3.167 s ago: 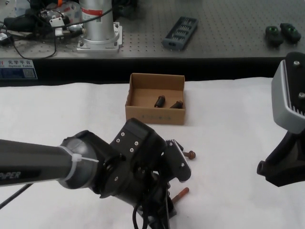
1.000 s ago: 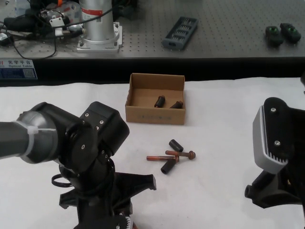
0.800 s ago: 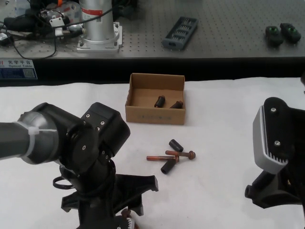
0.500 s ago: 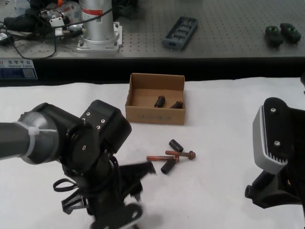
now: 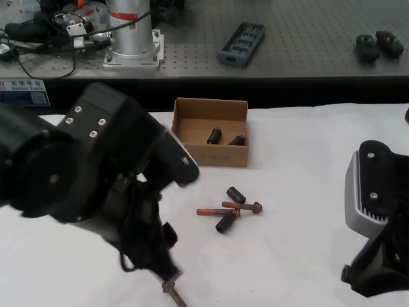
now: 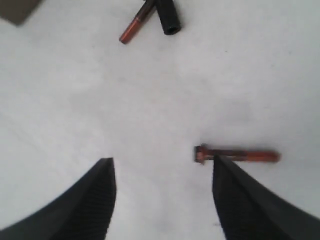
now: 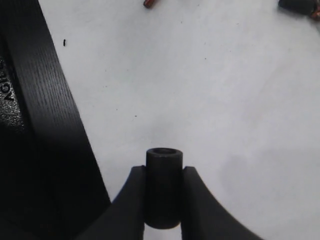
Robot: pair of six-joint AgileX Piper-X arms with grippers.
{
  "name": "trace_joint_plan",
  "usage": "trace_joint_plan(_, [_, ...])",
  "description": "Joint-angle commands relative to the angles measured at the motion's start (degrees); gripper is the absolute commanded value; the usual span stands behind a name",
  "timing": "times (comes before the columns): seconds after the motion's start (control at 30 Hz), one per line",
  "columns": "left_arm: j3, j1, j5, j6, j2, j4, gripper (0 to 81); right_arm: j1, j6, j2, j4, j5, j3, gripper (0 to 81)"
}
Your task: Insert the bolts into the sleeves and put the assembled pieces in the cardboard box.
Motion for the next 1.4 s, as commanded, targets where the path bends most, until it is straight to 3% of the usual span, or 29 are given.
trace_joint_plan(0.0, [-0.07,-1.6,2.4,-31.37,-1.52,5.4,42.0,0.02,1.42,-0.43,1.94,-0.74,-0.45,2.8])
trace_joint_plan(0.13, [0.96,-4.62,2.63,-55.62,-0.28,6.25,42.0,0.02,2.52,-0.43,2.25,-0.74,-0.45,2.8])
trace_joint_plan(0.37, [5.26,-6.72,0.32,-77.72,4.99,-4.55,42.0,0.02,2.55,-0.43,3.57,-0.74,-0.45,2.8])
trace_joint_plan(0.63, [5.25,-6.72,-2.04,-87.01,11.63,-7.87,42.0,0.02,2.55,-0.43,3.86,-0.74,-0.45,2.8])
trace_joint_plan(1.37, [5.25,-6.72,-3.9,-87.61,19.05,-13.2,42.0,0.02,2.55,-0.43,5.33,-0.74,-0.45,2.8])
